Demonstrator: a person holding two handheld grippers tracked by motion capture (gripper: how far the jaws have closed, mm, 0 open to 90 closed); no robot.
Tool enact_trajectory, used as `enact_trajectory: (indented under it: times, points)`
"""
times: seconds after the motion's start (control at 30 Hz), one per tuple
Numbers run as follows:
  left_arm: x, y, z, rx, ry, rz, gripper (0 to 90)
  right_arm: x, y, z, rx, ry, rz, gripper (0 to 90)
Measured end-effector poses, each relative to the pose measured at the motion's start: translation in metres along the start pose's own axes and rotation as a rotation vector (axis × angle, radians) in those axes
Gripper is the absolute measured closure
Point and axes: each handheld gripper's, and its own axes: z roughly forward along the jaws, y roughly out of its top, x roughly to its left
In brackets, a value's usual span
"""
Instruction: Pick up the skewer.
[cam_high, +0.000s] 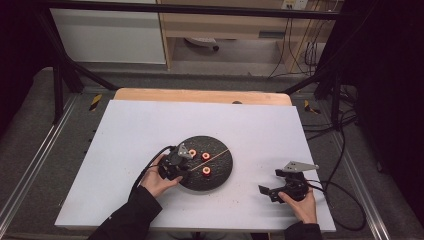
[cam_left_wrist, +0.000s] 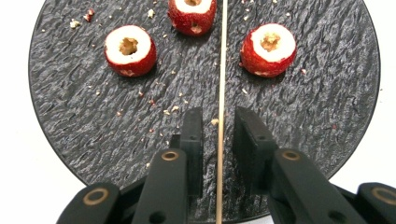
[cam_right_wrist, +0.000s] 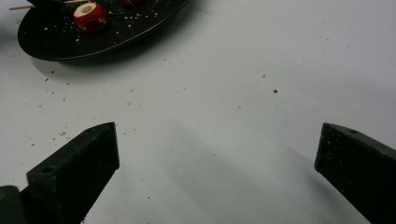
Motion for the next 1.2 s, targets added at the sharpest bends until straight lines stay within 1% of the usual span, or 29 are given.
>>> enact_trajectory:
  times: [0.13,0.57,0.83,1.03,1.2]
  points:
    - [0.000,0.002,0.002,0.018,0.000,0.004,76.9,0.000,0.000,0.000,0.000,0.001,0.002,0.6]
    - [-0.004,0.005,0.003,0.046,0.002,0.020,87.2,0.000,0.000,0.000,0.002,0.003,0.002,0.6]
    - [-0.004,0.004,-0.002,0.024,0.001,0.021,87.6,0.000,0.000,0.000,0.002,0.002,0.002,0.6]
    - [-0.005,0.001,-0.010,-0.014,-0.004,0.015,87.8,0.000,0.000,0.000,0.003,0.002,0.003,0.6]
    - [-0.006,-0.005,-0.015,-0.045,-0.002,0.004,87.8,0.000,0.000,0.000,0.007,-0.002,0.002,0.6]
